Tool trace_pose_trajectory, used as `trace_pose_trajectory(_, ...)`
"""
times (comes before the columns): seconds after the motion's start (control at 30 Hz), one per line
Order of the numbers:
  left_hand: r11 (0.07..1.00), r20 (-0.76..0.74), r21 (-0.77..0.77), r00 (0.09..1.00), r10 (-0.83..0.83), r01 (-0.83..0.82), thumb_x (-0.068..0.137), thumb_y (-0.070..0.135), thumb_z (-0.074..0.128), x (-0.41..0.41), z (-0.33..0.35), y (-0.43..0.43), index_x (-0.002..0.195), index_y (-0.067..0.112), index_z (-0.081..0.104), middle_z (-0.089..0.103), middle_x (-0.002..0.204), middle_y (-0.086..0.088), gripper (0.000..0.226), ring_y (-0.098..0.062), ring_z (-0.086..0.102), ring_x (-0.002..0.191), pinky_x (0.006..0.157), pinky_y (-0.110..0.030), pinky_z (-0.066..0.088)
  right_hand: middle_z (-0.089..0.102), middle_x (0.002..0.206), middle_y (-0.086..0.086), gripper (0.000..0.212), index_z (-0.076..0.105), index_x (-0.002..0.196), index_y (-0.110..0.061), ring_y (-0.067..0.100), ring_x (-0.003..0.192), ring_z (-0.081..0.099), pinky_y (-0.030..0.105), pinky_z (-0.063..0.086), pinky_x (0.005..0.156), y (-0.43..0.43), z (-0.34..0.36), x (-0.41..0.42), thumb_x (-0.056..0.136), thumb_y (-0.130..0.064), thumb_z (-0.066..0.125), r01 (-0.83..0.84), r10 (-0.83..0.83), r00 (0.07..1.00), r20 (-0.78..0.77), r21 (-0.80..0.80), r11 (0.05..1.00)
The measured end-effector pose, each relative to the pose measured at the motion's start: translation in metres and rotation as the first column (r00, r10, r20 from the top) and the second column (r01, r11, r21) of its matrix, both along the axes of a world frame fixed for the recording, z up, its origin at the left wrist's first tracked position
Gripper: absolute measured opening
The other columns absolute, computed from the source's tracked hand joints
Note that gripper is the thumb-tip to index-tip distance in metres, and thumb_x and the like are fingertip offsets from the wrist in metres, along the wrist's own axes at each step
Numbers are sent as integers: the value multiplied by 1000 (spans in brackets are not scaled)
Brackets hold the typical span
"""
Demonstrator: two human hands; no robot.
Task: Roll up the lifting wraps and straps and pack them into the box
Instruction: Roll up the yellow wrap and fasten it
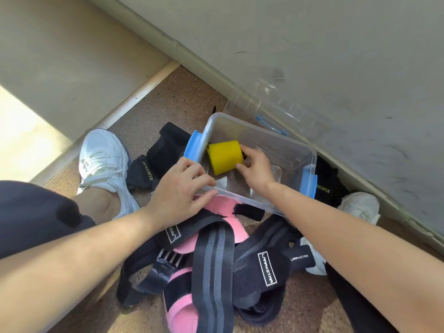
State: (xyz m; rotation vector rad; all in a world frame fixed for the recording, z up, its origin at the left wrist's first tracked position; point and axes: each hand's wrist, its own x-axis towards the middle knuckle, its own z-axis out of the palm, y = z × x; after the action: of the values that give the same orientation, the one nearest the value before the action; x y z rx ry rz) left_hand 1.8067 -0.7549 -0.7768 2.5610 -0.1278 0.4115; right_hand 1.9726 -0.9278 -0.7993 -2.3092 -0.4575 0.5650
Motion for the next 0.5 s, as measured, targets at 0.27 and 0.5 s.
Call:
trace_pose_trajectory(0.27,1000,10,10,1000,10,-10,95,40,67,-1,1,-2,96,18,74,60,89,4,23,-22,48,93,78,-36,48,51,132,6,83,51,137,-15,21,120,52,33,44,98,23,6,-5,69,-39,92,-116,120,992,36,-98,988)
trace_pose_trajectory(0.5,1000,16,13,1000,16,-16,95,40,68,0,-2,-2,96,17,75,61,90,2,24,-24,48,92,77,-39,49,41,138,9,96,33,157,-28,38,125,49,49,43,104,21,16,5,78,-50,83,-264,305,948,91,-310,913)
